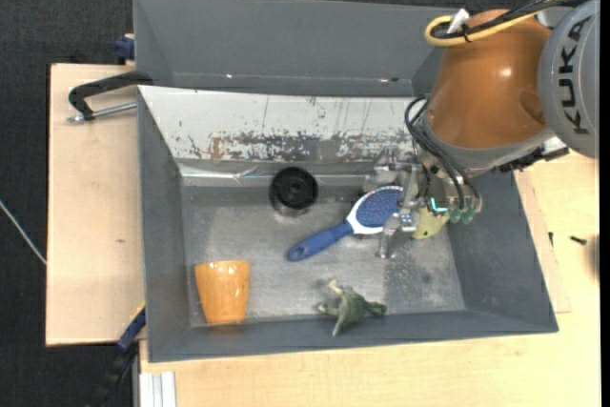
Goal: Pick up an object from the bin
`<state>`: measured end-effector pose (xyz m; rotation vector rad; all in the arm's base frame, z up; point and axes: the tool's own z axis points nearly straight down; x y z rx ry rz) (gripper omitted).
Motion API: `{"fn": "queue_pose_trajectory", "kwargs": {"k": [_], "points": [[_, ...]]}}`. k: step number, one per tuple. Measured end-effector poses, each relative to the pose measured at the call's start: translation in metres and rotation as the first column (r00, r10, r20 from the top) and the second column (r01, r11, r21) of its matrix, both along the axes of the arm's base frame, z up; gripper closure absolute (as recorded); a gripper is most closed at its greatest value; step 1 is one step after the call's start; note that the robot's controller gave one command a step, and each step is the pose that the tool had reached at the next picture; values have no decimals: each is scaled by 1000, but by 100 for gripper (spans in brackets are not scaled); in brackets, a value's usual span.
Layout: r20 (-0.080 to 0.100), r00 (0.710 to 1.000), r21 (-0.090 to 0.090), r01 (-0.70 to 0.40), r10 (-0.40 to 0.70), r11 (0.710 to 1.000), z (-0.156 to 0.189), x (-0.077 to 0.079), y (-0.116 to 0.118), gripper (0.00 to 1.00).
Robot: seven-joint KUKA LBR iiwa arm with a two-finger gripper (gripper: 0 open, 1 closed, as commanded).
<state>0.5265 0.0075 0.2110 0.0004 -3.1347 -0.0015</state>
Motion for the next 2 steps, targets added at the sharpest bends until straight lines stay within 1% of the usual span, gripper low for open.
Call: {"fn": "queue_pose_trajectory", "kwargs": {"k": [1,2], "points": [[1,990,1,-139,139,990,-120,30,11,0],[8,990,0,-138,138,990,-116,32,10,100]]}}
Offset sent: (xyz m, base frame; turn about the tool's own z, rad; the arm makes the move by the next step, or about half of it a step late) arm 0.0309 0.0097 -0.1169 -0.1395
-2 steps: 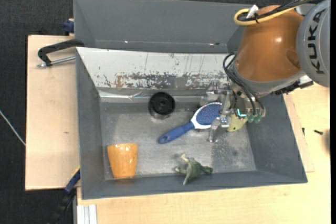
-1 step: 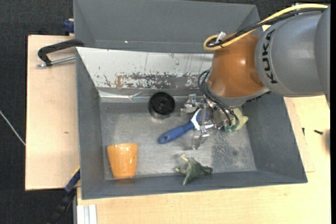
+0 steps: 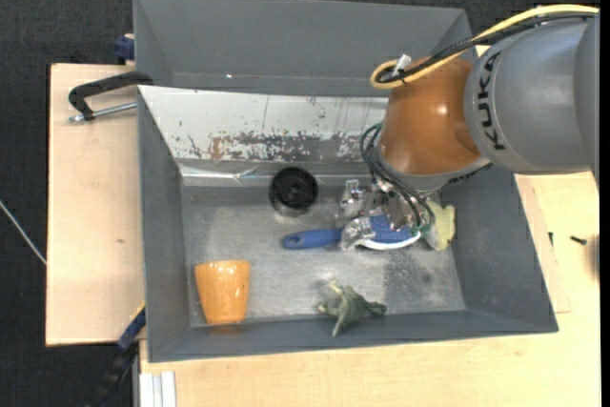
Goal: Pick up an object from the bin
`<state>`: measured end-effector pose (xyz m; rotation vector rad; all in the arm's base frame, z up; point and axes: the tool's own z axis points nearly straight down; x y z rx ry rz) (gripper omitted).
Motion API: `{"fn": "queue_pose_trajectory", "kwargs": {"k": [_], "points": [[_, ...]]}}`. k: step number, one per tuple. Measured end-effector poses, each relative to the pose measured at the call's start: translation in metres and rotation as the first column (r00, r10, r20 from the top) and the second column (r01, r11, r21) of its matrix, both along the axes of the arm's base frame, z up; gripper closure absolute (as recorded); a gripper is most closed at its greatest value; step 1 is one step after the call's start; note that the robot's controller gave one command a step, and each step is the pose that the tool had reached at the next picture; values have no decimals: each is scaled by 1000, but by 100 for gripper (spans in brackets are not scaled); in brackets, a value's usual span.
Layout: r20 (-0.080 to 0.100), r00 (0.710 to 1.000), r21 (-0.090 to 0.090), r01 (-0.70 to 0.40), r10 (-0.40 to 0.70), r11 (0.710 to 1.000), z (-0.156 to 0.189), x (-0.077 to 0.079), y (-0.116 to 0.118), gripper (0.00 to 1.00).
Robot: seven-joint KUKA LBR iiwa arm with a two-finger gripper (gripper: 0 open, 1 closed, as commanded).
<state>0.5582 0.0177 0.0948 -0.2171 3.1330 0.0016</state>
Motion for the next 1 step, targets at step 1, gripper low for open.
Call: {"fn": "queue_pose_trajectory", "kwargs": {"k": [1], "points": [[12,1000,0,28,-28,1000,132,-7,-10,100]]}}
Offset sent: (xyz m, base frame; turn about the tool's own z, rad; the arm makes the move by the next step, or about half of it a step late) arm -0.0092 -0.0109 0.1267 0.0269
